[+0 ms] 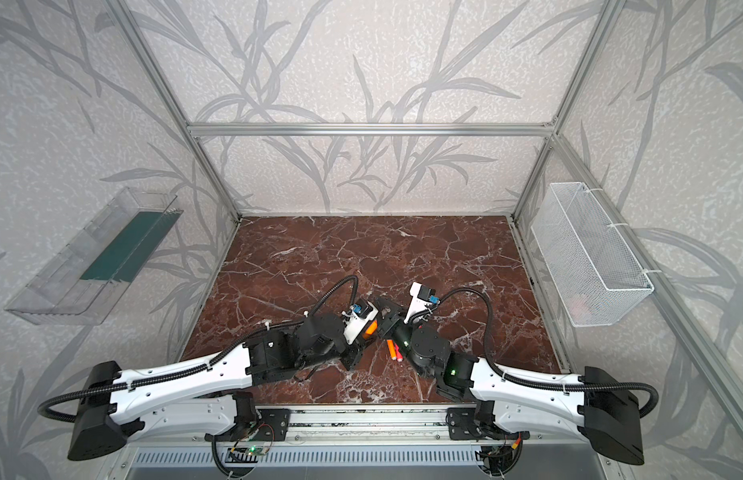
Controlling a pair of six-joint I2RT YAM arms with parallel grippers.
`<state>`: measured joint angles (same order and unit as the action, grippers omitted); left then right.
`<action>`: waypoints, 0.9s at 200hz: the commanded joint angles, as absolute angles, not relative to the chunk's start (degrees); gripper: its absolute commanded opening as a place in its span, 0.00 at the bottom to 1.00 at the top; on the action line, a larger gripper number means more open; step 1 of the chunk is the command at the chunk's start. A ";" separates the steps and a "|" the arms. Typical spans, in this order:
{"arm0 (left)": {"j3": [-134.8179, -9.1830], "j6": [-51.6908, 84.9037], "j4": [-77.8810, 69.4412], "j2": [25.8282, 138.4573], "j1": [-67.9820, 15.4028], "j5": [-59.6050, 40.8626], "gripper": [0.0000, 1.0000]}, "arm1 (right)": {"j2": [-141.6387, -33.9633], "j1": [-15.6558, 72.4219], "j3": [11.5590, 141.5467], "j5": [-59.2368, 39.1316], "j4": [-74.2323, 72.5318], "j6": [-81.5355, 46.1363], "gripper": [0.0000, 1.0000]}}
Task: Insert the pens into the pen caps
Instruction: 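Push the pink cap down onto the orange marker tip with the right gripper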
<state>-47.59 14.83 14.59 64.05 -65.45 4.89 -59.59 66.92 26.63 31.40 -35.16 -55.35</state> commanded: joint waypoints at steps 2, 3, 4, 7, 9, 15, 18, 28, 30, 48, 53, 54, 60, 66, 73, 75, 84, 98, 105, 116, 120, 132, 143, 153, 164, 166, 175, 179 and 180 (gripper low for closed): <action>-54.78 12.67 -0.41 63.98 -63.04 17.10 0.00 | -64.12 72.33 25.39 18.02 -27.40 -56.07 0.00; -54.81 12.66 -0.42 63.98 -63.03 17.12 0.00 | -64.23 72.33 25.35 18.02 -27.50 -56.07 0.00; -54.83 12.66 -0.43 63.98 -62.98 17.08 0.00 | -64.28 72.33 25.38 17.97 -27.55 -56.03 0.00; -54.76 12.66 -0.46 63.98 -62.76 16.96 0.00 | -64.45 72.38 25.33 17.67 -27.98 -55.86 0.00; -54.74 12.70 -0.44 63.98 -62.69 16.54 0.00 | -64.54 72.34 25.27 17.56 -28.20 -55.71 0.00; -54.68 13.09 -0.37 63.91 -61.80 14.88 0.00 | -64.68 72.33 24.95 17.21 -29.11 -55.16 0.00; -54.67 13.36 -0.35 63.82 -61.34 13.57 0.00 | -64.69 72.33 24.73 16.98 -29.78 -54.83 0.00; -54.23 15.09 -0.52 63.45 -58.73 8.28 0.00 | -64.61 72.33 23.72 16.39 -32.77 -52.88 0.00; -54.16 15.55 -0.59 63.32 -58.19 7.12 0.00 | -64.60 72.33 23.49 16.29 -33.62 -52.38 0.00; -52.55 19.56 -2.62 62.27 -52.23 -3.31 0.00 | -64.79 72.39 20.70 14.61 -41.58 -48.62 0.00; -52.18 20.75 -3.25 62.16 -50.61 -6.07 0.00 | -65.06 72.35 20.01 14.07 -44.59 -47.79 0.00; -52.11 21.01 -3.38 62.15 -50.35 -6.51 0.00 | -65.10 72.34 19.85 13.94 -45.06 -47.67 0.00; -51.63 22.34 -4.21 62.16 -48.68 -9.51 0.00 | -65.59 72.33 19.24 13.32 -47.32 -46.91 0.00; -51.28 23.29 -4.92 62.22 -47.42 -11.95 0.00 | -66.09 72.31 18.91 12.74 -48.70 -46.61 0.00; -50.88 24.07 -5.56 62.18 -46.65 -13.46 0.00 | -66.66 72.38 19.01 12.42 -49.01 -46.62 0.00; -50.80 24.12 -5.83 62.15 -46.64 -13.58 0.00 | -66.81 72.34 19.17 12.33 -48.86 -46.70 0.00; -50.39 23.96 -6.23 61.80 -46.53 -13.37 0.00 | -67.29 72.42 20.20 12.35 -46.93 -47.04 0.00; -49.80 23.27 -5.99 61.29 -46.63 -11.82 0.00 | -67.90 72.74 22.36 13.20 -43.17 -48.21 0.00; -49.45 22.88 -5.62 60.91 -46.67 -10.89 0.00 | -68.18 72.96 23.20 13.75 -40.08 -49.22 0.00; -48.78 22.34 -5.45 60.62 -46.74 -10.14 0.00 | -68.38 73.04 24.31 14.17 -37.59 -50.37 0.00; -48.57 22.10 -5.43 60.56 -46.72 -10.19 0.00 | -68.46 73.05 24.63 14.31 -37.14 -50.41 0.00; -47.88 21.25 -5.49 60.00 -47.14 -10.30 0.00 | -68.25 73.04 25.53 15.12 -35.37 -50.36 0.00; -46.96 20.54 -5.88 59.39 -47.63 -10.30 0.00 | -67.57 73.06 26.47 16.43 -32.41 -51.05 0.00; -46.05 20.18 -6.48 58.68 -48.05 -10.29 0.00 | -66.90 73.04 26.89 17.21 -30.77 -51.38 0.00; -45.22 19.76 -6.76 58.06 -48.83 -10.54 0.00 | -66.15 73.04 26.89 17.74 -30.09 -51.36 0.00; -45.08 19.62 -6.81 58.02 -49.01 -10.54 0.00 | -65.93 73.04 26.89 17.93 -29.96 -51.38 0.01; -44.26 18.98 -7.01 57.51 -50.01 -10.31 0.00 | -65.05 73.04 26.80 18.79 -29.21 -51.10 0.06; -43.97 18.56 -7.10 57.28 -50.64 -9.97 0.00 | -64.61 73.04 26.81 19.14 -28.82 -50.97 0.09; -43.87 18.46 -7.15 57.25 -50.81 -9.86 0.00 | -64.52 73.04 26.81 19.24 -28.74 -50.88 0.09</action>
